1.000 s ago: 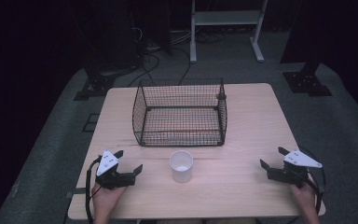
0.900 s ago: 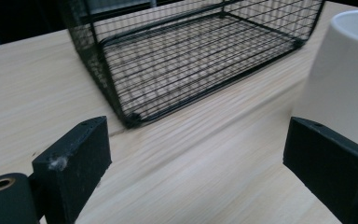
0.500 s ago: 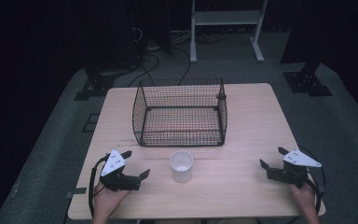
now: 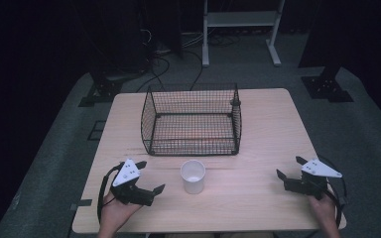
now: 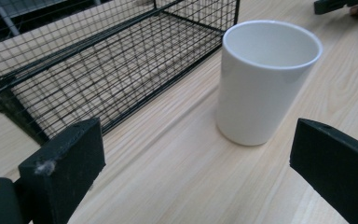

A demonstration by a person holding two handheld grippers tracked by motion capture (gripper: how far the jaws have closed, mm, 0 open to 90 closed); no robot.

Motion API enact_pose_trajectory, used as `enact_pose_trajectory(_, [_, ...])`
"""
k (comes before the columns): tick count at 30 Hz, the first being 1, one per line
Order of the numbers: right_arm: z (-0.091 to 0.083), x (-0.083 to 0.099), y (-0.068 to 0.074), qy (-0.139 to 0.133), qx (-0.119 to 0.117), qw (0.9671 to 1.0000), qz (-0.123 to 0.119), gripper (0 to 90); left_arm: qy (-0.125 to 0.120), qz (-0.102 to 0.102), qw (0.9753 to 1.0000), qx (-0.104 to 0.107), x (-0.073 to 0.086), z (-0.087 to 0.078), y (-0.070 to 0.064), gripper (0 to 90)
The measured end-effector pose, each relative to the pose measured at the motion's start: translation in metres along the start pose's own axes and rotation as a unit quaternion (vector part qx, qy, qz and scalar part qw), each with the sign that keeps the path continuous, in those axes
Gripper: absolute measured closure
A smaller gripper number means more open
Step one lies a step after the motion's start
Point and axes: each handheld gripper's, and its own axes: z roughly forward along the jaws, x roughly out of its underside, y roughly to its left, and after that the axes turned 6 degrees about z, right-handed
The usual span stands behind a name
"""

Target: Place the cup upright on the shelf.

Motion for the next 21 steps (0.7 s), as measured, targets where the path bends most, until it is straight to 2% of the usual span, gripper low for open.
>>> enact_pose_trajectory(6, [0.000, 0.000, 0.000, 0.000, 0.000, 1.0000, -0.001, 13.1, 0.012, 0.019, 0.9996, 0.013, -0.009, 0.005, -0.005, 2.4])
enact_pose_trajectory(13, [0.000, 0.000, 0.000, 0.000, -0.001, 1.0000, -0.001, 13.1, 0.011, 0.027, 0.9990, 0.033, -0.017, 0.011, -0.011, 2.3])
enact_pose_trajectory(15, [0.000, 0.000, 0.000, 0.000, -0.001, 1.0000, -0.002, 13.1, 0.021, 0.036, 0.9978, 0.052, -0.020, 0.016, -0.013, 2.2])
enact_pose_trajectory(21, [0.000, 0.000, 0.000, 0.000, -0.001, 1.0000, -0.002, 13.1, 0.026, 0.043, 0.9964, 0.068, -0.023, 0.021, -0.016, 2.3])
